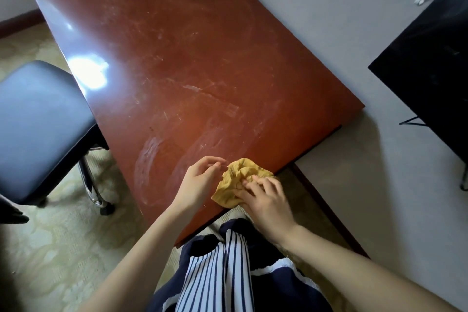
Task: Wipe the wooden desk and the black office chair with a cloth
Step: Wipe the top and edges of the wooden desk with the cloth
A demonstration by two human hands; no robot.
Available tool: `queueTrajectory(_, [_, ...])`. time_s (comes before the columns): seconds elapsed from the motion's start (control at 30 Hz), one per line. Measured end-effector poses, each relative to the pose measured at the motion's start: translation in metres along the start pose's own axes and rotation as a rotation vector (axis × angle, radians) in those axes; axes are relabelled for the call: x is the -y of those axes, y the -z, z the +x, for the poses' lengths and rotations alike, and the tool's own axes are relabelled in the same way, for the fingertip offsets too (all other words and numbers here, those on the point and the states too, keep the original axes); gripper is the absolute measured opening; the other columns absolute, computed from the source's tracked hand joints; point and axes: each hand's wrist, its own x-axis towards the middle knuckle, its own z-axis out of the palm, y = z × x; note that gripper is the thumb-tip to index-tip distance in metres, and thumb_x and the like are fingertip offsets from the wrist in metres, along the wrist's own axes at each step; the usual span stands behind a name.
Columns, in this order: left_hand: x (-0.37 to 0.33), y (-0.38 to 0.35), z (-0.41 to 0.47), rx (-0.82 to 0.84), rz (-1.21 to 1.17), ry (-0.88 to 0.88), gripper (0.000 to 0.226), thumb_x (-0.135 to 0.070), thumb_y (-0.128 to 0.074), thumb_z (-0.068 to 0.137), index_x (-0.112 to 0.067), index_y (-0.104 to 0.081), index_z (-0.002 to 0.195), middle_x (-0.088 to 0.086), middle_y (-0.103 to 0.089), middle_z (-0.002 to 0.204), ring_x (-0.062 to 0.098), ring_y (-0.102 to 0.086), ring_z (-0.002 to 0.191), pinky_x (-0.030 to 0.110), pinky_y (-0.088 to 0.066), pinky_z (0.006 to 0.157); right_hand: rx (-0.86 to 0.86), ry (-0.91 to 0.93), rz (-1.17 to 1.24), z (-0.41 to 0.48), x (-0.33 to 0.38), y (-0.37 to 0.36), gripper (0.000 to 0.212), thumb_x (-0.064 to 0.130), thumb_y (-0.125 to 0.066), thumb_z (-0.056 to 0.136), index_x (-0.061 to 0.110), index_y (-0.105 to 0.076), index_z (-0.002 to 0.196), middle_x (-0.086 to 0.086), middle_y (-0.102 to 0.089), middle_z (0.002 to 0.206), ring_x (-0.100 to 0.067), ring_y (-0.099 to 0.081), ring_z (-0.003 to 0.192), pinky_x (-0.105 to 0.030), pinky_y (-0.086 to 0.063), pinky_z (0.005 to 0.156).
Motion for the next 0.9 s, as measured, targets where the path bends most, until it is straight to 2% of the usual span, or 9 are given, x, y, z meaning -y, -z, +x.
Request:
queueTrajectory(0.07, [0.001,0.004,-0.001,-0.016,-0.010,-0.015,0.019,-0.006,-0.046,0.096,-0.011,-0.065,0.096,0.005,-0.068,0.095,0.012,-0.059,0.078,0.017,-0.048,0.068,-0.083,0.053,0.019,0.002,-0.009,0.004,0.025,0.023,-0.080,0.073,0.023,-0.074,0.097,0.002,-0.071,0.098,-0.023,-0.066,0.093,-0.039,-0.050,0.086])
queueTrajectory(0.13, [0.001,0.008,-0.003,-0.046,-0.041,-0.030,0.020,-0.006,-0.047,0.095,-0.014,-0.065,0.093,0.002,-0.068,0.091,0.009,-0.059,0.071,0.013,-0.048,0.062,-0.104,0.065,0.049,0.008,-0.023,0.011,0.025,0.018,-0.081,0.071,0.022,-0.075,0.095,0.003,-0.071,0.093,-0.021,-0.065,0.088,-0.038,-0.050,0.085])
queueTrajectory(0.23, [0.001,0.014,-0.006,-0.093,-0.050,-0.053,0.020,-0.007,-0.048,0.095,-0.017,-0.065,0.091,0.000,-0.069,0.089,0.013,-0.059,0.070,0.021,-0.047,0.063,-0.100,0.062,0.053,0.024,-0.044,0.018,0.024,0.015,-0.081,0.071,0.020,-0.076,0.094,0.002,-0.068,0.088,-0.022,-0.063,0.083,-0.036,-0.051,0.078])
queueTrajectory(0.4, [0.010,0.026,-0.013,-0.174,-0.052,-0.040,0.021,-0.014,-0.047,0.097,-0.022,-0.066,0.094,-0.004,-0.070,0.090,0.005,-0.065,0.071,0.013,-0.048,0.046,-0.126,-0.065,0.038,0.057,-0.071,0.028,0.015,0.013,-0.077,0.076,0.014,-0.075,0.091,-0.004,-0.066,0.082,-0.027,-0.062,0.077,-0.035,-0.049,0.066])
queueTrajectory(0.5, [0.016,0.034,-0.017,-0.232,-0.077,-0.043,0.020,-0.013,-0.047,0.097,-0.020,-0.066,0.094,-0.003,-0.069,0.094,0.011,-0.063,0.079,0.013,-0.049,0.051,-0.109,-0.197,0.000,0.080,-0.090,0.033,0.016,0.019,-0.065,0.088,0.012,-0.073,0.100,-0.009,-0.066,0.098,-0.029,-0.059,0.090,-0.035,-0.047,0.073])
queueTrajectory(0.63, [0.024,0.041,-0.025,-0.282,-0.110,-0.040,0.018,-0.011,-0.048,0.096,-0.016,-0.066,0.098,0.002,-0.070,0.097,0.019,-0.063,0.086,0.026,-0.049,0.079,-0.157,-0.378,-0.006,0.109,-0.111,0.039,0.026,0.026,-0.052,0.096,0.014,-0.068,0.112,-0.010,-0.061,0.110,-0.028,-0.051,0.102,-0.038,-0.045,0.077])
queueTrajectory(0.77, [0.036,0.050,-0.032,-0.385,-0.082,-0.064,0.016,-0.009,-0.051,0.094,-0.015,-0.065,0.098,0.004,-0.069,0.098,0.019,-0.063,0.087,0.017,-0.049,0.070,-0.176,-0.481,0.015,0.131,-0.108,0.033,0.031,0.032,-0.047,0.098,0.017,-0.064,0.118,-0.009,-0.048,0.131,-0.027,-0.040,0.121,-0.044,-0.041,0.095])
queueTrajectory(0.87, [0.051,0.061,-0.039,-0.467,-0.027,-0.081,0.014,-0.009,-0.055,0.092,-0.016,-0.066,0.096,0.005,-0.068,0.099,0.023,-0.063,0.094,0.032,-0.050,0.083,-0.158,-0.460,0.023,0.128,-0.088,0.017,0.038,0.037,-0.047,0.096,0.018,-0.059,0.127,-0.010,-0.046,0.139,-0.028,-0.035,0.129,-0.045,-0.031,0.105])
queueTrajectory(0.9, [0.057,0.064,-0.041,-0.497,-0.009,-0.079,0.013,-0.009,-0.056,0.091,-0.017,-0.066,0.096,0.004,-0.068,0.099,0.023,-0.062,0.095,0.033,-0.049,0.083,-0.151,-0.441,0.012,0.124,-0.079,0.011,0.040,0.038,-0.048,0.096,0.018,-0.057,0.129,-0.010,-0.047,0.139,-0.028,-0.034,0.130,-0.044,-0.028,0.105])
